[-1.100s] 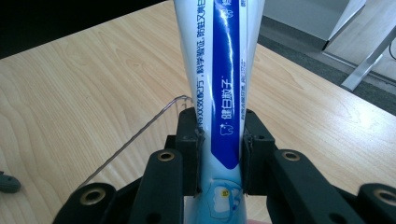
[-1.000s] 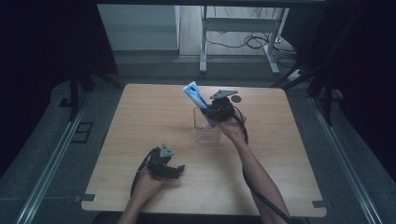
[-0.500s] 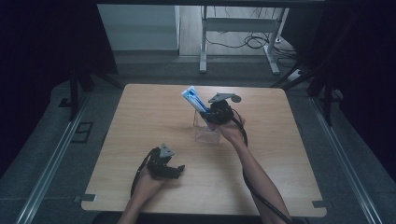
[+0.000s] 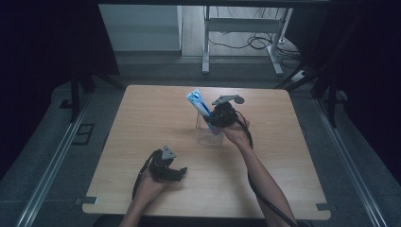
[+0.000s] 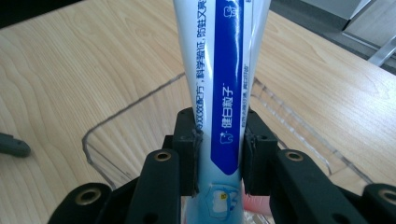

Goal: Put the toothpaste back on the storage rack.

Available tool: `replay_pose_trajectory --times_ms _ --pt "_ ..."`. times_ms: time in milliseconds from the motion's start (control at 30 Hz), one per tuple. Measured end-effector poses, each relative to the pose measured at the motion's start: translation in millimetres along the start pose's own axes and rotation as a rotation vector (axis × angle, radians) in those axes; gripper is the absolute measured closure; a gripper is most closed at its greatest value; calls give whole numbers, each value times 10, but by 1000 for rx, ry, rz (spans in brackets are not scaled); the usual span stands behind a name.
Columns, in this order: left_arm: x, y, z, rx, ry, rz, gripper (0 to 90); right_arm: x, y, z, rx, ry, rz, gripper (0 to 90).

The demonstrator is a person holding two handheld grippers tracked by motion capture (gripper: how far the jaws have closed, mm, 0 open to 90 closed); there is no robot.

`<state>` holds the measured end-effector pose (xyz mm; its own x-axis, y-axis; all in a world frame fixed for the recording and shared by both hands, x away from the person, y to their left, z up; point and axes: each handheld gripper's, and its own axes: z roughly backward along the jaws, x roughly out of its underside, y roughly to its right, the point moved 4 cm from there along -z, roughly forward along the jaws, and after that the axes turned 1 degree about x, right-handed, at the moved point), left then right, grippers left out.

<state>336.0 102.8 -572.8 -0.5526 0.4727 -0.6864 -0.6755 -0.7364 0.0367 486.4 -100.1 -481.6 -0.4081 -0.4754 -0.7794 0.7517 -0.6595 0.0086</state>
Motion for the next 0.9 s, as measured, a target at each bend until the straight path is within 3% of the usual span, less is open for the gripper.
replay_pose_trajectory --times_ms 367,633,900 --pt "0 0 0 0 0 -1 141 12 -42 -16 6 -44 30 643" --pt "0 0 -1 0 1 0 141 -12 -16 28 -17 0 -13 559" --pt "0 0 -1 0 1 0 141 -47 -34 93 -23 7 -7 453"
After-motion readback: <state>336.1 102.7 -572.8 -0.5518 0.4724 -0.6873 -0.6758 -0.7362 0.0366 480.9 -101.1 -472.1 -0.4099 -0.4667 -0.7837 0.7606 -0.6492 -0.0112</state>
